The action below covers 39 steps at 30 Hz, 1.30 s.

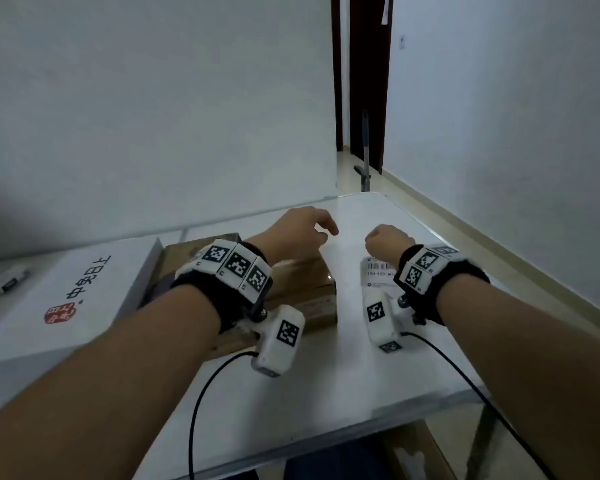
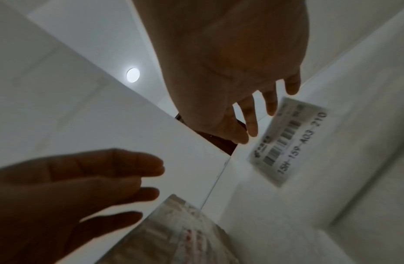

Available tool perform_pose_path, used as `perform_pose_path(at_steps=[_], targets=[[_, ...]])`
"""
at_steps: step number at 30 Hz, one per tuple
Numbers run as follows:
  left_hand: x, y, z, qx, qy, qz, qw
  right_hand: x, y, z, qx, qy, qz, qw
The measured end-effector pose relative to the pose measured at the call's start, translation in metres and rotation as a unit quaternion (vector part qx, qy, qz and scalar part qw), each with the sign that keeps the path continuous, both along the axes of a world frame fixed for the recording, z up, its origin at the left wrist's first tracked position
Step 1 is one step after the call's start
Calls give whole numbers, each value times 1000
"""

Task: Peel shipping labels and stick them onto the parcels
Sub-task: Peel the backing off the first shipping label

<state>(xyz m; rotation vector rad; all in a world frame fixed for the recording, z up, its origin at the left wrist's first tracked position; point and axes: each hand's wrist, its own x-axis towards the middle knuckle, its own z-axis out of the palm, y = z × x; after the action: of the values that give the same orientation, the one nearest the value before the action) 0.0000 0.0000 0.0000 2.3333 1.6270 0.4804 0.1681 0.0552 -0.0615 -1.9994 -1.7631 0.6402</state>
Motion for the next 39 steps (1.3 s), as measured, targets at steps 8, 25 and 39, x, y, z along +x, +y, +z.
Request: perform_pose_path(at_steps=[8,25,39], targets=[[4,-2,-14,-16,-40,27,999,36,-16,-32,-17,37,-55,998],[4,0,-18,-31,-168,36,985,31,-33,-19,244,271,-168,916],[-55,-21,21,29,-404,70,911,-52,-53,63,325,340,21,882]])
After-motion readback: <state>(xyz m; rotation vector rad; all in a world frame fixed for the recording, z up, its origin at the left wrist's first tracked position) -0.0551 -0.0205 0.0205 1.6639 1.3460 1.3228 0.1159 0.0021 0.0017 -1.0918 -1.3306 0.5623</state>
